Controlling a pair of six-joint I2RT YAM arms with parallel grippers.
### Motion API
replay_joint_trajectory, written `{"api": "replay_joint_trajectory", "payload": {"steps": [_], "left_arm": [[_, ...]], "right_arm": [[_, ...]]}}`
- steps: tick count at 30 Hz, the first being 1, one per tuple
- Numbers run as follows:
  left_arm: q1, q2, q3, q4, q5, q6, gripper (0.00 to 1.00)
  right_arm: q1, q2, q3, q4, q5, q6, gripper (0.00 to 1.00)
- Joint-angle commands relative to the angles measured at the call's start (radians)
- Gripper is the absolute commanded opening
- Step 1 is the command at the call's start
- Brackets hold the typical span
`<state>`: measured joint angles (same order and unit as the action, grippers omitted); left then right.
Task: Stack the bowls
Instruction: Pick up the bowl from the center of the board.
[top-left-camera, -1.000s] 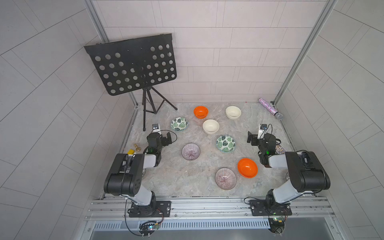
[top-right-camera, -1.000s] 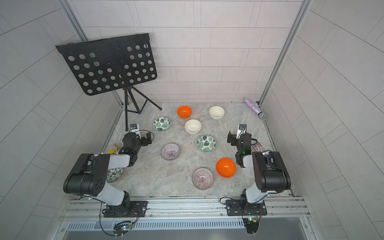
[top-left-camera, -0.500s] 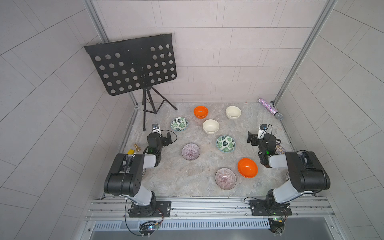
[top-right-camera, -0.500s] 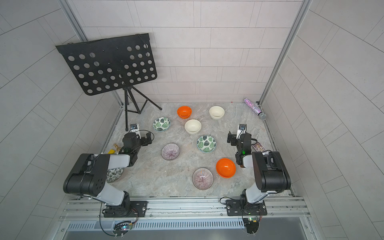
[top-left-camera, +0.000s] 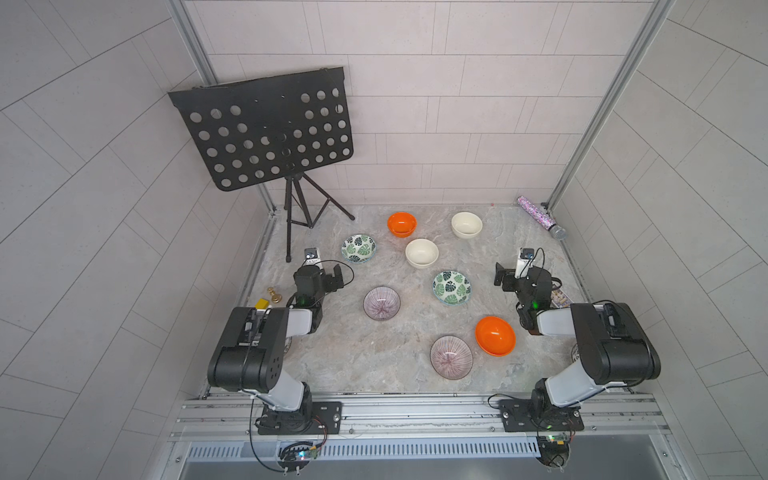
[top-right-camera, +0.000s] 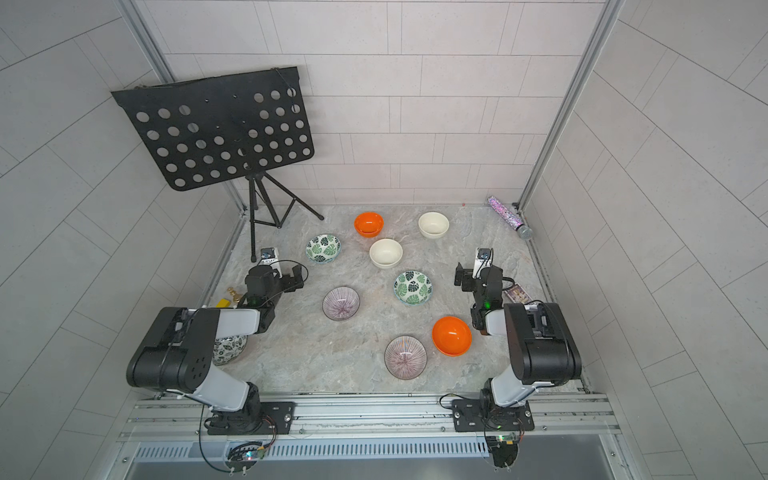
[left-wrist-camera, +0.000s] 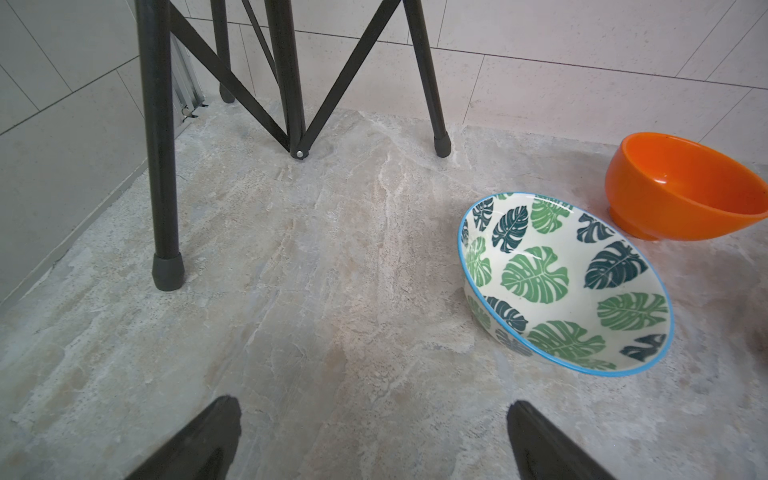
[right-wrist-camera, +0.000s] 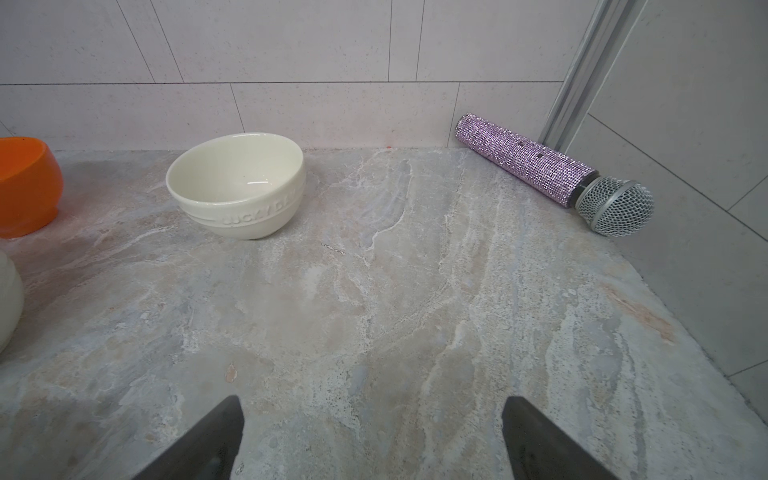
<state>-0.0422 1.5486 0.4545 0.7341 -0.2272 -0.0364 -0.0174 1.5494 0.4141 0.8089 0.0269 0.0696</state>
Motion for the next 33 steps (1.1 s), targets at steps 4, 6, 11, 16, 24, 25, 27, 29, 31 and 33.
{"api": "replay_joint_trajectory", "payload": {"steps": [4,6,11,16,24,25,27,29,31,33], "left_arm": [[0.0,-0.126,0.308,-0.566,-0.071,-0.07,1.0],[-0.02,-0.148,0.412,-0.682,-0.07,-0.098,1.0],[-0.131,-0.075,0.73,-1.086,-0.084,-0.135,0.99],[-0.259,0.144,1.055,-1.332,0.002,-0.151,0.89],[-0.296,0.526,1.418,-1.402,0.14,-0.399,0.62],[-0.297,0.568,1.452,-1.401,0.15,-0.413,0.61],[-0.3,0.641,1.509,-1.392,0.165,-0.451,0.59],[-0.304,0.7,1.533,-1.361,0.168,-0.479,0.59],[-0.308,0.731,1.536,-1.317,0.166,-0.505,0.59],[-0.312,0.75,1.538,-1.279,0.156,-0.525,0.59]], "right_arm": [[0.042,-0.262,0.371,-0.704,0.013,0.005,0.98],[0.108,-0.298,0.495,-0.878,0.059,0.002,0.98],[0.278,-0.251,0.732,-1.284,0.131,0.055,0.95],[0.4,-0.247,0.691,-1.343,0.138,0.151,0.91],[0.483,-0.315,0.599,-1.321,0.171,0.205,0.89],[0.489,-0.326,0.593,-1.322,0.178,0.208,0.89],[0.498,-0.347,0.582,-1.324,0.183,0.206,0.89],[0.5,-0.363,0.576,-1.323,0.188,0.203,0.89],[0.505,-0.372,0.575,-1.324,0.187,0.196,0.89],[0.507,-0.372,0.576,-1.32,0.186,0.193,0.89]]}}
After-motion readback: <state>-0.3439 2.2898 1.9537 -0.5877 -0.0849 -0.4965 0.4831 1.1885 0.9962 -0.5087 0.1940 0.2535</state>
